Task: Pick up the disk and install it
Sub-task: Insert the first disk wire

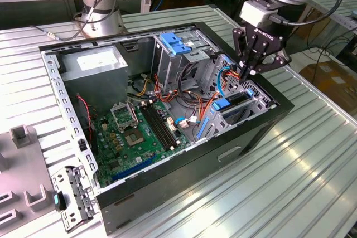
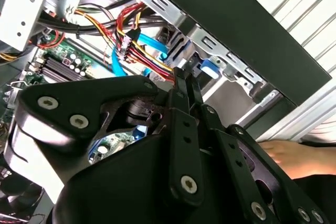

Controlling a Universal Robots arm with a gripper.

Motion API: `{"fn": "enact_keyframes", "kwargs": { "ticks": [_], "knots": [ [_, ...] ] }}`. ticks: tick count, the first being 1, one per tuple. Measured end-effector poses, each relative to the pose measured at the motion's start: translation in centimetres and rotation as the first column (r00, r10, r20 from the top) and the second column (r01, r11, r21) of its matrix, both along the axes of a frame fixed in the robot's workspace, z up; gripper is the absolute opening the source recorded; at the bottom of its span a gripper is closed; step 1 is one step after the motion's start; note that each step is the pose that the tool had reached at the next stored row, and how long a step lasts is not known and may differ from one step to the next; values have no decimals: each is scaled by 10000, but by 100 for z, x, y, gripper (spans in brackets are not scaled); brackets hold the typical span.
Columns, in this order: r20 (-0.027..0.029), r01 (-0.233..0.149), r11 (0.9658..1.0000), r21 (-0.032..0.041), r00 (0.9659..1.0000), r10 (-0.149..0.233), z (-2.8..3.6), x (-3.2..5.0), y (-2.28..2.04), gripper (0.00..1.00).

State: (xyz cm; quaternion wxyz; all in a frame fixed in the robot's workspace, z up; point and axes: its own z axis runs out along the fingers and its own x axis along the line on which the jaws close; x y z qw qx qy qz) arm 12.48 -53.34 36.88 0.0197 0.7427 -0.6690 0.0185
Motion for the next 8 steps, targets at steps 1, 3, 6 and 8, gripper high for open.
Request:
{"fn": "enact_keyframes", "kwargs": {
  "ticks": [1, 3, 6, 8],
  "knots": [
    [-1, 62, 10000, 2, 10000, -62, -7, 0, -5, 16],
    [0, 271, 9996, -3, 9996, -271, -13, 0, -5, 16],
    [0, 915, 9958, -2, 9958, -915, -28, 0, -6, 16],
    [0, 1157, 9933, -1, 9933, -1157, -32, 0, -5, 16]
  ]
}}
